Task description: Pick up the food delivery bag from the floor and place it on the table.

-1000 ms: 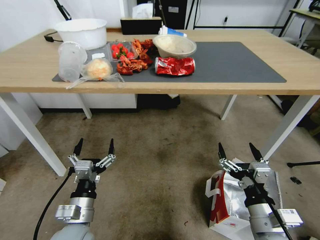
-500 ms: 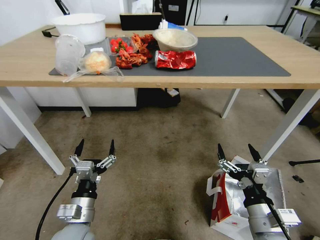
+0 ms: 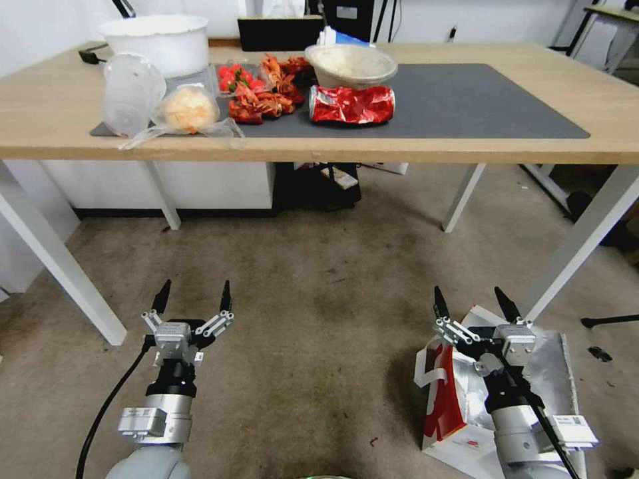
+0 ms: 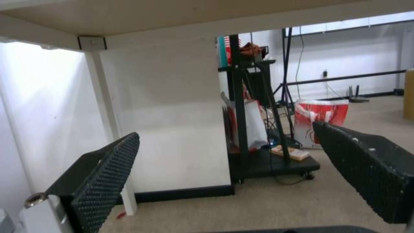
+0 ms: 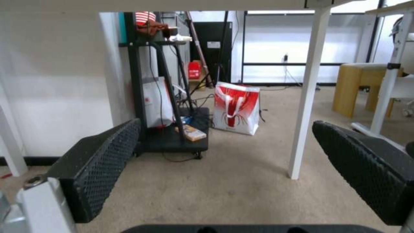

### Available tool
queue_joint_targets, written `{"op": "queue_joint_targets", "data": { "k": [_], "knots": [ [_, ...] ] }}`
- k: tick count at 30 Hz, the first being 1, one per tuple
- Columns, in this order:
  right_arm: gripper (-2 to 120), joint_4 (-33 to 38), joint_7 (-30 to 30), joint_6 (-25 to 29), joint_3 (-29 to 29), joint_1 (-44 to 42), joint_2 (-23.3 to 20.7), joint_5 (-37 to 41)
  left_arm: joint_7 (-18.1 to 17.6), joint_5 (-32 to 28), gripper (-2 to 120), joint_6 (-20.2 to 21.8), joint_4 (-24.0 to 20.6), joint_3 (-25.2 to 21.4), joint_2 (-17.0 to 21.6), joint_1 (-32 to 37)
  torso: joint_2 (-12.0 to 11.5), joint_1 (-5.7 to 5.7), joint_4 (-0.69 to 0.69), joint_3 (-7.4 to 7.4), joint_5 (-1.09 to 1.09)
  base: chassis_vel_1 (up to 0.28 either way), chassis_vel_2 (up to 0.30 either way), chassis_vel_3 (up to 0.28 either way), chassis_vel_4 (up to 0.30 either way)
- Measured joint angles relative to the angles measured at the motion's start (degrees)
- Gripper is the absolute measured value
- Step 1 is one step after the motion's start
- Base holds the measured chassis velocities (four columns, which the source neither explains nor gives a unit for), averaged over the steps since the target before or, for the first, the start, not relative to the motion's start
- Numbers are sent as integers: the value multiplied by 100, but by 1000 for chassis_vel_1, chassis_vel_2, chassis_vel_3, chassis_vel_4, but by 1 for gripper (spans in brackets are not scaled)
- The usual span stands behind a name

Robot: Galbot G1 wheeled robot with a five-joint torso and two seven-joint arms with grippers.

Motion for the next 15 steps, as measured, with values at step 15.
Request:
{"op": "queue_joint_targets", "data": {
  "k": [15],
  "knots": [
    [100, 5, 5, 3, -2, -19, 35, -31, 44, 38, 100, -40, 52, 51, 30, 5, -255, -24, 0, -174, 0, 0, 0, 0, 0]
  ]
}}
